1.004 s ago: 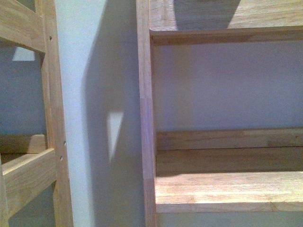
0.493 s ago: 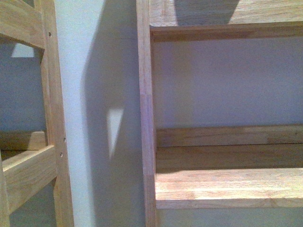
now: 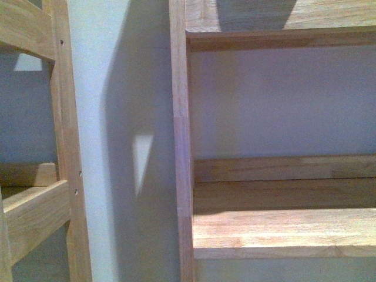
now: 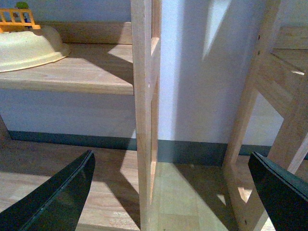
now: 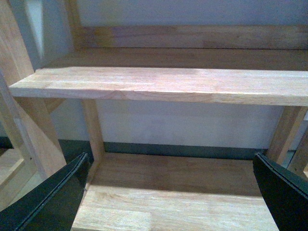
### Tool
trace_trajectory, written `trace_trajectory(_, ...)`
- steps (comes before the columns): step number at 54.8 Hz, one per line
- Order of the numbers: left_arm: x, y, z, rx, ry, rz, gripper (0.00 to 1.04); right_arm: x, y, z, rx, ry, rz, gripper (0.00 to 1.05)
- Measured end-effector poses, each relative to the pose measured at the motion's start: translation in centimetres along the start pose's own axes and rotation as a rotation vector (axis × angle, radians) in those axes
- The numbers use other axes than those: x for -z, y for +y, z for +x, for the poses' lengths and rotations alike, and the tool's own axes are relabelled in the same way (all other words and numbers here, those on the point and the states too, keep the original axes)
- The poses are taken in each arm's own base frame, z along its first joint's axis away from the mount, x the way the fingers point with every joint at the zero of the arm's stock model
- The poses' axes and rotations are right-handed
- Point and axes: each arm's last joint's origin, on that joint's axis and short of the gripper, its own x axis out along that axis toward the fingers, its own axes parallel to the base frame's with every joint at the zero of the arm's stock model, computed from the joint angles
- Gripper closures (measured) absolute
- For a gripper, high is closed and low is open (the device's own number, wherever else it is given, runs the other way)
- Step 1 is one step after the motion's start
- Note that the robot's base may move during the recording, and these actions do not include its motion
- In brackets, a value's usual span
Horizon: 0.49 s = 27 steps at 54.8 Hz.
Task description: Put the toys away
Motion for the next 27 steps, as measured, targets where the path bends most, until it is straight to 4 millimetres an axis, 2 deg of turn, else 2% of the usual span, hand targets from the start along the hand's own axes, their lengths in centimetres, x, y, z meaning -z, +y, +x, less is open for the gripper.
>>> trace_trajectory(27,0.00,0.00,0.00,0.000,0.000,0.000,0.06,0.00,0.00,0.00,0.000,0.000,0.000,0.00)
